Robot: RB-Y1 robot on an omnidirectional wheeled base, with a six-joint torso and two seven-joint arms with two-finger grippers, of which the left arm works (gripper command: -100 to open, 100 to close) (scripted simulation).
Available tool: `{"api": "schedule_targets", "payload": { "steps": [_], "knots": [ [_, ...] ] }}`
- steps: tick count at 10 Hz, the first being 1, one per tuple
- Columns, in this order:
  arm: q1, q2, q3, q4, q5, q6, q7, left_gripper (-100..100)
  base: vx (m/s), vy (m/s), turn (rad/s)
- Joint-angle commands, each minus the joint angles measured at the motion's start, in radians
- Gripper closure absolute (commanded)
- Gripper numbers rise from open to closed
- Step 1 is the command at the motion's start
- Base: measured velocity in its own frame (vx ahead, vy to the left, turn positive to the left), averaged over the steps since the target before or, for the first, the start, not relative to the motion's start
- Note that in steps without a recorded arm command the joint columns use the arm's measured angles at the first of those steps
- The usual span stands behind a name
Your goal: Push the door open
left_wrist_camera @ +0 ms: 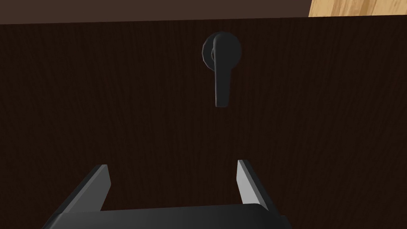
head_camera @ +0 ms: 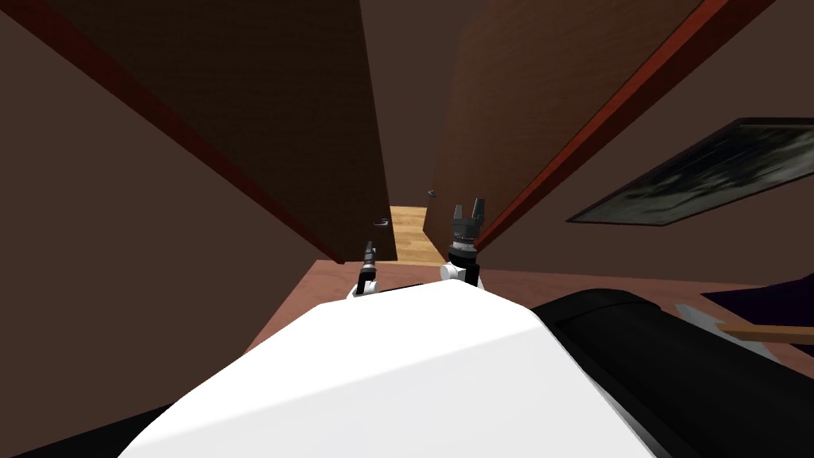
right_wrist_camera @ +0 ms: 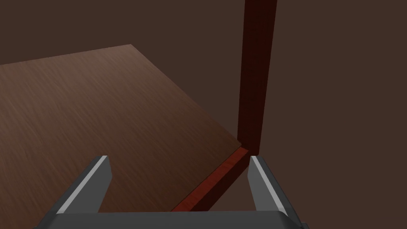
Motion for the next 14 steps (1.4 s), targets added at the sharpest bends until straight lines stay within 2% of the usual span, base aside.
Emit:
{"api": "schedule_targets", "payload": {
  "steps": [1,5,8,9,10,14],
  "knots": [
    [-0.012,-0.01,-0.004,0.031,0.001,-0.001,-0.003,-100,0.043,0.095,-0.08],
    [-0.055,-0.04,-0.018,0.142,0.006,-0.014,-0.007,-100,0.049,0.128,-0.161],
    [-0.075,-0.059,-0.025,0.194,0.008,-0.02,-0.009,-100,0.035,0.113,-0.096],
    [-0.067,-0.055,-0.024,0.178,0.008,-0.017,-0.009,-100,0.011,0.041,-0.018],
    [-0.069,-0.025,-0.021,0.184,0.008,-0.019,-0.008,-100,0.128,0.001,-0.036],
    [-0.072,0.005,-0.013,0.192,0.01,-0.026,-0.004,-100,0.193,-0.038,-0.022]
  ]
}}
